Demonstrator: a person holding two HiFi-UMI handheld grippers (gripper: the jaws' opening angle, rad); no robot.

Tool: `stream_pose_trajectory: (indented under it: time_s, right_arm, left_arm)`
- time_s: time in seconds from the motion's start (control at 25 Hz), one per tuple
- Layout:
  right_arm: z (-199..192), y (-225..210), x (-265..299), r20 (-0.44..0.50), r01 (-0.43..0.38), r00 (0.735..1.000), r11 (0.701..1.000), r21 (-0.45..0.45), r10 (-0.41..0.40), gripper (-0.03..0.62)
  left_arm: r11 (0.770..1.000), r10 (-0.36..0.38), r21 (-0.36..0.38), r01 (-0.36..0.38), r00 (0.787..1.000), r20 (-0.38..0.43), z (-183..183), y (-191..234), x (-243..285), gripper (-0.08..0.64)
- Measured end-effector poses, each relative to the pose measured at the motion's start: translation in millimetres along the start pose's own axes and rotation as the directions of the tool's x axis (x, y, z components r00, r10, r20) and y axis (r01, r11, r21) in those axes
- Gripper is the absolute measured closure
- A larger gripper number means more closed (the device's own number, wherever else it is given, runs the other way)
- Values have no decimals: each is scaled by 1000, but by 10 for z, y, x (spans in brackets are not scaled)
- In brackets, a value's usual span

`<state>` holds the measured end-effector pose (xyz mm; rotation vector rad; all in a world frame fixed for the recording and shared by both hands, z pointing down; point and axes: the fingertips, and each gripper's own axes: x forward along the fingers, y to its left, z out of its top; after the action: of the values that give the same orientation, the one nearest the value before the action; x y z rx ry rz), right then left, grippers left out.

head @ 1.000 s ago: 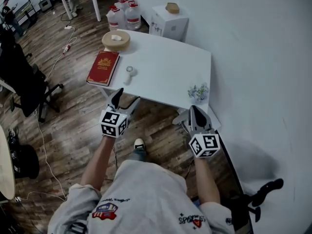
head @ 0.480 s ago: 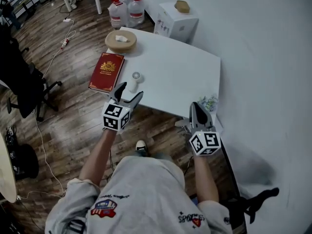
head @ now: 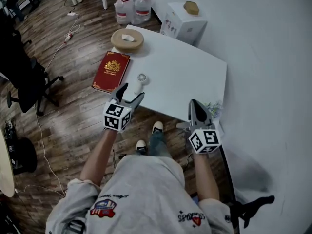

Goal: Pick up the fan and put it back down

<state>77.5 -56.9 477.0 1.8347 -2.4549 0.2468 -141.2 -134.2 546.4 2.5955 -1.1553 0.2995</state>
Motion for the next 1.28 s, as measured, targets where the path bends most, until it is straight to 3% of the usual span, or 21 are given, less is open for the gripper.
stream_pose_trajectory:
  time_s: [0.48,0.8,1.0,1.28]
  right_arm:
    - [132,-343,807,3,-50,999,999,4,50,598]
    - [263,-726,1446,-5,-101,995,995,-1,101,598]
    - [239,-966,1734,-21,-125,992,992,5,125,598]
    - [171,-1301,2000,-28,-142,989,990,28,143,598]
  left_arm:
    - [999,5,43,-2,998,-62,48,270,604,224]
    - [999,26,-20,-30,985,-170,-162,491,1224,224]
    - [996,45,-58,-66,951,-305,-542,655,1539,224]
    - [990,56,-87,-110,880,-471,-1166,798,1903,224]
